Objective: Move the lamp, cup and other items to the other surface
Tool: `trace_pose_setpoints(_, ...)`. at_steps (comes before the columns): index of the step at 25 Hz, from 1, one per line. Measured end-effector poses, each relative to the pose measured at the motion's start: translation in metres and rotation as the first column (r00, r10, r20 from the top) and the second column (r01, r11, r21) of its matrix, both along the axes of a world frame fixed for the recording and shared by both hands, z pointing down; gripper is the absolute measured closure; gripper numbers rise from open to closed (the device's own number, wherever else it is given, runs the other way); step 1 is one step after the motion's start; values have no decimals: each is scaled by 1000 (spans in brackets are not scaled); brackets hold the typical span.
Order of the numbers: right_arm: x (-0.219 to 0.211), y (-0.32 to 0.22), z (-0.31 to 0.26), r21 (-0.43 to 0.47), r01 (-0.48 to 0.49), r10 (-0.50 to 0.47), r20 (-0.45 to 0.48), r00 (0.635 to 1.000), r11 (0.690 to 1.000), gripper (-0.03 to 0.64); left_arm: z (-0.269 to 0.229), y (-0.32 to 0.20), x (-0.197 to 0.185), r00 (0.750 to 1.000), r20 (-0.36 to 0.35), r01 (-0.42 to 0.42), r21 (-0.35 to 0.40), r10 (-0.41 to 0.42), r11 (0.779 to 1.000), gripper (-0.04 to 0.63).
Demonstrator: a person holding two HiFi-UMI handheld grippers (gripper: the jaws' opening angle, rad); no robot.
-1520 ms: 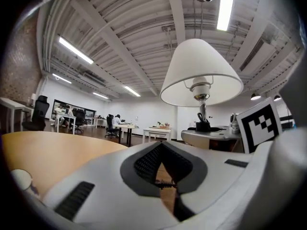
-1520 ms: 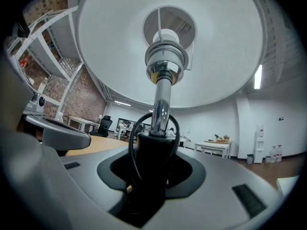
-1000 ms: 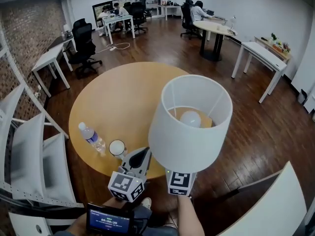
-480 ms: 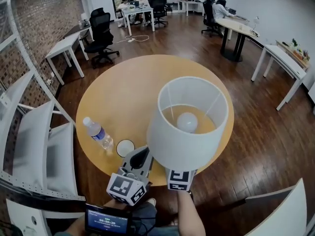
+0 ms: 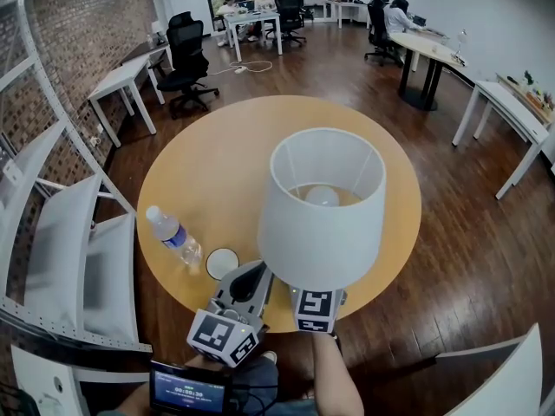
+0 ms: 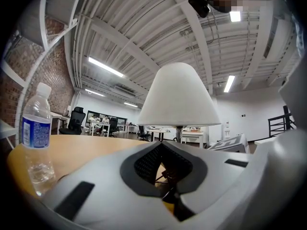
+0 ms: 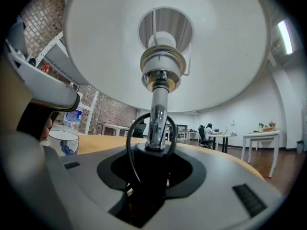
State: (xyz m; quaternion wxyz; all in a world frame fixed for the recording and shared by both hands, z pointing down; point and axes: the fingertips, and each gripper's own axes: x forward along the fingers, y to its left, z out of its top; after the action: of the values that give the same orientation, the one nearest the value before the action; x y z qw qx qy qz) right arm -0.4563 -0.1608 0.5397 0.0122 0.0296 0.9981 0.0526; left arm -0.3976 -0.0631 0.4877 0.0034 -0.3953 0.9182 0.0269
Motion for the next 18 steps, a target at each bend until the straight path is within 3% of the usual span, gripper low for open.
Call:
trace_pose_setpoints(7, 1, -1, -1, 5, 23, -23, 24, 999, 1000, 439, 7, -1, 2, 1000, -14, 9, 0, -9, 1000, 589)
trace_pose_setpoints(11, 3, -1, 12, -33, 36, -37, -33, 999, 999, 345, 5, 2, 4, 1000, -14, 6, -2, -6, 1000, 589)
trace_pose_setpoints(18, 21, -1, -1, -36, 29, -31, -46, 998, 999, 344, 3, 7, 7, 999, -43, 16, -30, -17, 999, 589)
